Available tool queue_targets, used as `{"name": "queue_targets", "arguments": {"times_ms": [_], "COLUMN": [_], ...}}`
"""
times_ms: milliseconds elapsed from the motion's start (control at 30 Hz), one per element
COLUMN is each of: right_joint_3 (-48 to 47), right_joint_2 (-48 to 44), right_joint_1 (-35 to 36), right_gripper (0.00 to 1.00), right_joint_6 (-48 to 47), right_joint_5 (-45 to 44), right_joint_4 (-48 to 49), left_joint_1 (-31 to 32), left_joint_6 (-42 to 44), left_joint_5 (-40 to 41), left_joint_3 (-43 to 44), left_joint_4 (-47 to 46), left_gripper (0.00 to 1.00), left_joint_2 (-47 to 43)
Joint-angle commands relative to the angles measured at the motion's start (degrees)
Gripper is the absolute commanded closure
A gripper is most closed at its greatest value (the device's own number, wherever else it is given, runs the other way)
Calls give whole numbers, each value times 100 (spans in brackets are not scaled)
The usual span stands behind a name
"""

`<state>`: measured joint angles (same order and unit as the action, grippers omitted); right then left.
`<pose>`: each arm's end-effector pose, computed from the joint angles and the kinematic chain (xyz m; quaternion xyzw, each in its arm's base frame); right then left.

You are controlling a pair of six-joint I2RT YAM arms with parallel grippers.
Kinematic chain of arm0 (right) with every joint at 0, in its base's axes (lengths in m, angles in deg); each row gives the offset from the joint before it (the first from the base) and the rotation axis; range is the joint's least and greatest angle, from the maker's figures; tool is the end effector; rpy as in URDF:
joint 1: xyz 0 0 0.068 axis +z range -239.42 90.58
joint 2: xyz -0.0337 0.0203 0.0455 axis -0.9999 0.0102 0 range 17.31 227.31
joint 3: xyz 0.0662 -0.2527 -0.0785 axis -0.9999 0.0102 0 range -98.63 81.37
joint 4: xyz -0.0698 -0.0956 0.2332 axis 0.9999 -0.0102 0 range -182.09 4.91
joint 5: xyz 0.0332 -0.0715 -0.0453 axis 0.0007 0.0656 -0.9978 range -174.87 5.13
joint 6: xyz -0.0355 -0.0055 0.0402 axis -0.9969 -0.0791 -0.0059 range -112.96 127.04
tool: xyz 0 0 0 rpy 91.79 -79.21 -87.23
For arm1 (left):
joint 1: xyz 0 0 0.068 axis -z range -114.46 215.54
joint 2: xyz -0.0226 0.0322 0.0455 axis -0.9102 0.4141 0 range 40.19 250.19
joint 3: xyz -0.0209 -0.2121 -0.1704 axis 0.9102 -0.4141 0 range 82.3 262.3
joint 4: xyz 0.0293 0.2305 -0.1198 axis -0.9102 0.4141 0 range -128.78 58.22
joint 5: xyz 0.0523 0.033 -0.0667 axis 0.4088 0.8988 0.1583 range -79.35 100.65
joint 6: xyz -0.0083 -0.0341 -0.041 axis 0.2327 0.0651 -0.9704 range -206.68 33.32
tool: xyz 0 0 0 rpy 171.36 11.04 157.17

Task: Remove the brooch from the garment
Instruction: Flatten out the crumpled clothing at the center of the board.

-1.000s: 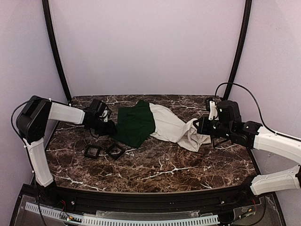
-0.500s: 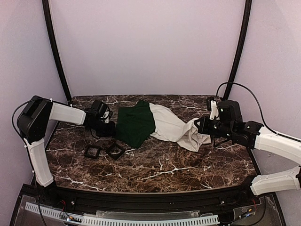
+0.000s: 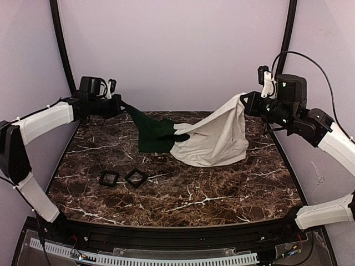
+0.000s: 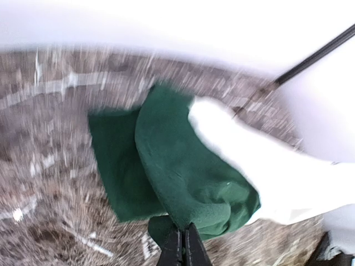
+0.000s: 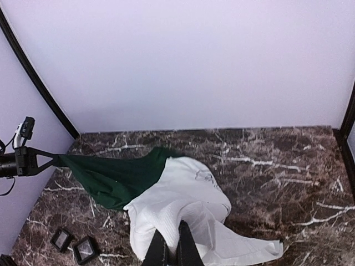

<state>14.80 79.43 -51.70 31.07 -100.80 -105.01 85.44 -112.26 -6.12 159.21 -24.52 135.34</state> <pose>0.1962 0.1394 0.3968 -0.0106 0.7926 0.2131 0.5712 0.3597 -0.1412 0.2986 0.0271 0.8697 -0.3019 0.3895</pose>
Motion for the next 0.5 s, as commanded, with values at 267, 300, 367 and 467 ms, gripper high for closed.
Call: {"name": "queue_targets", "arguments": {"times_ms": [267, 300, 367, 467], "right_joint_3": [-1713, -1880, -2118, -2254], "right_joint_2": [-1058, -1070, -1100, -1191], "right_joint_1": [-2, -8, -5, -5], "right_gripper": [100, 100, 100, 100], "right_joint_6": [-1629, -1666, -1699, -1696], "right_joint_5": [608, 646, 705, 748], "right_joint_4": [-123, -198, -332, -381], "left_joint_1": [-651, -652, -648, -652], "left_joint_6": [-472, -468, -485, -573], "left_joint_5": [-992, -1002, -1028, -1083], "left_joint_3": [1360, 1566, 1824, 2013], "left_joint_4": [258, 368, 456, 436], "left_gripper": [99, 99, 99, 99], "left_joint_2": [-2273, -2399, -2566, -2763]}}
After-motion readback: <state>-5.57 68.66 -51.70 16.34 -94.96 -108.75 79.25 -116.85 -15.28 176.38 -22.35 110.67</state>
